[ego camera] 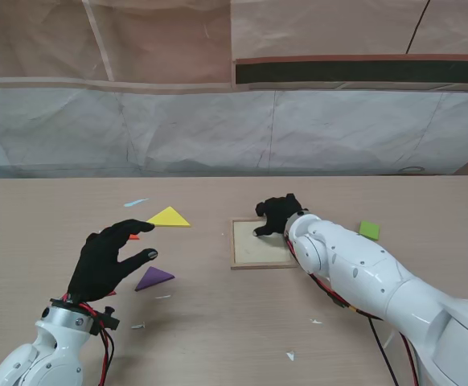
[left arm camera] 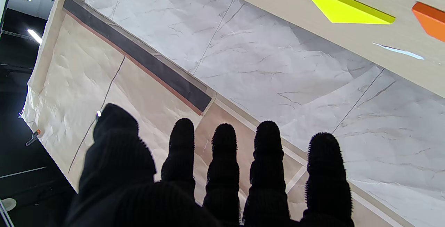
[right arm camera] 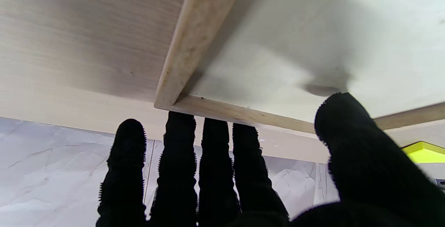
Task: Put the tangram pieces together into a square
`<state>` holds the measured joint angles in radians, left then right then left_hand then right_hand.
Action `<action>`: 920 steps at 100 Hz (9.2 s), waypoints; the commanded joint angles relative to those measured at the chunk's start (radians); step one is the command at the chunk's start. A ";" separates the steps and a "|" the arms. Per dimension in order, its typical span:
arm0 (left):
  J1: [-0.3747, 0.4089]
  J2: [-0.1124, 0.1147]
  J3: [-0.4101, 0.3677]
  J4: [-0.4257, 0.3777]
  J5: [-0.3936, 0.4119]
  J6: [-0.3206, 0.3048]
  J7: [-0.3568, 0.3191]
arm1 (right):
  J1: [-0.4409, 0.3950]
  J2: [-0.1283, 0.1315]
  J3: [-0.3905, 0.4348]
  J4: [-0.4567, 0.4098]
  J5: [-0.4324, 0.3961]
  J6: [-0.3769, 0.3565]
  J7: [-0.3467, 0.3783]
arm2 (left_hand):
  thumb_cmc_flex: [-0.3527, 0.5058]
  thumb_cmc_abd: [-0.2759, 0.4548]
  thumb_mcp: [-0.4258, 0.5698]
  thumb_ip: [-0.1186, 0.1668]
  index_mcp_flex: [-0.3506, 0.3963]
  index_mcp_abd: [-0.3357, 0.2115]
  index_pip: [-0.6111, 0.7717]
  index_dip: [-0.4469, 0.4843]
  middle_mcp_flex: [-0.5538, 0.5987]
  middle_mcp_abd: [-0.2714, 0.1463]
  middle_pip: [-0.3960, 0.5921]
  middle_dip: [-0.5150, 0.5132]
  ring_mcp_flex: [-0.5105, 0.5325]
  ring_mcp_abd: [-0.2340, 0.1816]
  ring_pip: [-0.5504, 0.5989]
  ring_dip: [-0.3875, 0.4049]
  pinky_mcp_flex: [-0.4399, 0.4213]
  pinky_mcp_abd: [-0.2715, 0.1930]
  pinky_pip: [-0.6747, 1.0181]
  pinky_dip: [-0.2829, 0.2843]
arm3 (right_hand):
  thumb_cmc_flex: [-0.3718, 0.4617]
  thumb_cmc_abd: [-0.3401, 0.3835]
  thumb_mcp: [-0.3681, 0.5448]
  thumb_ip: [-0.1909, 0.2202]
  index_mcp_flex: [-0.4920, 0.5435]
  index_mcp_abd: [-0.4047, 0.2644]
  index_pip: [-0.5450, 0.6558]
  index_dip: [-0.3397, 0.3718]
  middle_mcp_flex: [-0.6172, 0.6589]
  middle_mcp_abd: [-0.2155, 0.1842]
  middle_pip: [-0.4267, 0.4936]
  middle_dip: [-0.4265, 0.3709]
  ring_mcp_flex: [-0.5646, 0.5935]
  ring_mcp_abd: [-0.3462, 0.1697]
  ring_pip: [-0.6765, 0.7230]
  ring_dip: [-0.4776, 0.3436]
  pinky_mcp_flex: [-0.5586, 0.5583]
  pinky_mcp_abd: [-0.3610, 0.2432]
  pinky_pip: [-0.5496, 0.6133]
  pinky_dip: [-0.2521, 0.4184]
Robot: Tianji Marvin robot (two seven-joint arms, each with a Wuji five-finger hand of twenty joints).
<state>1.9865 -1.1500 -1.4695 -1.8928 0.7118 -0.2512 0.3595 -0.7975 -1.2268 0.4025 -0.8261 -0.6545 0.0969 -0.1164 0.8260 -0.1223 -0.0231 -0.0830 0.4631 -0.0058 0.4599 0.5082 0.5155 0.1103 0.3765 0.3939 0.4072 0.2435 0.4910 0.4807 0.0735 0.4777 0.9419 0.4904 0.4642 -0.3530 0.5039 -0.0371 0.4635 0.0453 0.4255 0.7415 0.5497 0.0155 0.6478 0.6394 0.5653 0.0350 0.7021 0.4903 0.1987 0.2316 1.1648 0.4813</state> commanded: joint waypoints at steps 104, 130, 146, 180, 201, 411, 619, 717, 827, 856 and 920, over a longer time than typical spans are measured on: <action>0.009 -0.008 0.009 0.003 -0.008 -0.033 0.025 | -0.294 0.126 0.182 -0.303 -0.209 -0.103 0.016 | 0.019 0.051 -0.021 0.016 0.033 0.008 -0.001 -0.005 0.017 0.007 -0.023 0.000 0.033 0.008 0.020 0.005 -0.017 -0.025 -0.003 -0.001 | 0.093 -0.062 0.103 -0.029 0.101 -0.118 0.271 -0.040 0.137 -0.067 0.114 0.068 0.110 -0.039 0.133 0.046 0.078 -0.076 0.074 0.028; 0.014 -0.010 0.008 0.004 -0.008 -0.040 0.034 | -0.364 0.146 0.241 -0.393 -0.249 -0.122 0.048 | 0.019 0.052 -0.021 0.016 0.034 0.008 0.000 -0.005 0.018 0.008 -0.023 0.000 0.034 0.008 0.023 0.006 -0.017 -0.026 -0.003 -0.001 | 0.083 -0.056 0.097 -0.028 0.108 -0.116 0.273 -0.050 0.142 -0.065 0.110 0.066 0.113 -0.038 0.133 0.046 0.080 -0.076 0.075 0.026; 0.013 -0.010 0.010 0.006 -0.012 -0.041 0.030 | -0.401 0.161 0.275 -0.450 -0.265 -0.107 0.112 | 0.019 0.052 -0.021 0.016 0.034 0.008 -0.001 -0.005 0.017 0.007 -0.024 0.000 0.034 0.008 0.023 0.007 -0.018 -0.025 -0.003 -0.001 | 0.081 -0.039 0.082 -0.018 0.105 -0.107 0.257 -0.052 0.132 -0.050 0.092 0.060 0.106 -0.034 0.122 0.042 0.073 -0.074 0.067 0.023; 0.013 -0.010 0.014 0.008 -0.015 -0.042 0.032 | -0.437 0.165 0.301 -0.470 -0.279 -0.095 0.111 | 0.020 0.051 -0.021 0.016 0.035 0.008 -0.001 -0.006 0.018 0.007 -0.024 -0.001 0.035 0.009 0.024 0.007 -0.017 -0.027 -0.002 -0.001 | 0.094 -0.033 0.052 -0.011 0.116 -0.106 0.231 -0.046 0.139 -0.047 0.082 0.061 0.110 -0.031 0.115 0.043 0.071 -0.072 0.063 0.022; 0.015 -0.010 0.013 0.007 -0.011 -0.046 0.033 | -0.453 0.163 0.306 -0.473 -0.270 -0.089 0.102 | 0.020 0.051 -0.021 0.016 0.036 0.008 -0.001 -0.006 0.019 0.007 -0.024 -0.001 0.036 0.011 0.025 0.007 -0.017 -0.025 -0.003 -0.001 | 0.096 -0.029 0.043 -0.010 0.123 -0.105 0.228 -0.040 0.140 -0.046 0.080 0.061 0.109 -0.028 0.112 0.044 0.071 -0.071 0.063 0.023; 0.098 0.092 -0.339 -0.109 0.345 0.029 -0.569 | -0.944 0.146 0.900 -0.990 -0.288 -0.453 -0.047 | 0.130 -0.161 0.009 0.037 -0.321 -0.112 -0.106 -0.055 -0.296 -0.149 -0.080 -0.041 -0.235 -0.168 -0.169 -0.064 -0.157 -0.144 -0.336 -0.185 | -0.098 0.112 -0.014 -0.003 0.136 -0.079 -0.153 -0.262 0.161 0.015 -0.401 -0.275 0.074 0.043 -0.381 -0.139 -0.040 0.023 -0.091 0.003; -0.090 0.116 -0.097 0.284 0.310 0.263 -0.586 | -0.951 0.135 0.851 -0.954 -0.274 -0.371 -0.108 | 0.050 -0.444 0.654 -0.009 -0.230 0.055 0.529 0.269 -0.109 -0.087 0.281 0.181 -0.012 -0.142 0.244 0.080 0.116 -0.391 0.143 0.046 | -0.083 0.106 -0.019 -0.003 0.162 -0.080 -0.119 -0.235 0.178 0.011 -0.370 -0.247 0.085 0.039 -0.359 -0.126 -0.025 0.022 -0.089 0.028; -0.168 0.111 -0.046 0.371 0.354 0.178 -0.400 | -0.977 0.131 0.880 -0.959 -0.265 -0.363 -0.124 | 0.389 -0.567 0.605 -0.079 0.197 -0.021 0.502 0.037 0.002 -0.180 0.675 0.767 0.227 -0.228 0.661 0.169 0.381 -0.382 0.337 0.044 | -0.076 0.106 -0.024 -0.003 0.191 -0.082 -0.097 -0.226 0.185 0.012 -0.363 -0.247 0.089 0.038 -0.353 -0.126 -0.022 0.021 -0.085 0.030; -0.151 0.108 -0.145 0.234 0.257 0.080 -0.518 | -0.959 0.144 0.919 -0.979 -0.275 -0.408 -0.039 | 0.465 -0.388 0.578 -0.043 0.321 0.056 0.499 -0.004 0.500 0.058 -0.044 0.343 0.470 -0.001 0.378 0.101 0.586 -0.249 0.379 -0.020 | -0.080 0.107 -0.024 -0.003 0.188 -0.092 -0.095 -0.225 0.185 0.009 -0.367 -0.250 0.090 0.036 -0.359 -0.129 -0.021 0.023 -0.084 0.029; -0.150 0.108 -0.178 0.122 0.192 0.013 -0.575 | -0.928 0.160 0.950 -0.992 -0.281 -0.459 0.072 | 0.465 -0.389 0.578 -0.045 0.314 0.066 0.490 0.000 0.492 0.069 -0.038 0.342 0.463 0.007 0.395 0.098 0.590 -0.254 0.403 -0.013 | -0.087 0.114 -0.024 -0.003 0.164 -0.090 -0.110 -0.230 0.176 0.007 -0.375 -0.252 0.084 0.032 -0.367 -0.131 -0.024 0.019 -0.089 0.027; -0.395 0.127 0.127 0.131 0.004 0.014 -0.719 | -0.949 0.178 1.042 -1.049 -0.329 -0.614 0.147 | 0.465 -0.389 0.572 -0.043 0.298 0.082 0.467 0.003 0.464 0.075 -0.025 0.338 0.458 0.017 0.427 0.086 0.598 -0.274 0.433 -0.007 | -0.094 0.127 -0.026 -0.003 0.108 -0.085 -0.147 -0.240 0.133 0.007 -0.387 -0.258 0.055 0.028 -0.381 -0.138 -0.033 0.003 -0.111 0.014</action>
<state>1.6130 -1.0128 -1.3564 -1.7652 0.7228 -0.2449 -0.3365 -1.7350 -1.0517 1.4395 -1.8533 -0.9757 -0.5003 0.0170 1.1403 -0.5732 0.4277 -0.2197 0.7214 0.1132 0.8981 0.4879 0.9941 0.1614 0.3187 0.7257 0.8717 0.2235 0.8660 0.5655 0.6337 0.2269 1.3003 0.4618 0.3830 -0.2435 0.4909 -0.0372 0.5929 -0.0239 0.2911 0.5103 0.7174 0.0329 0.2723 0.3778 0.6417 0.0725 0.3413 0.3550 0.1835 0.2315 1.0657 0.4925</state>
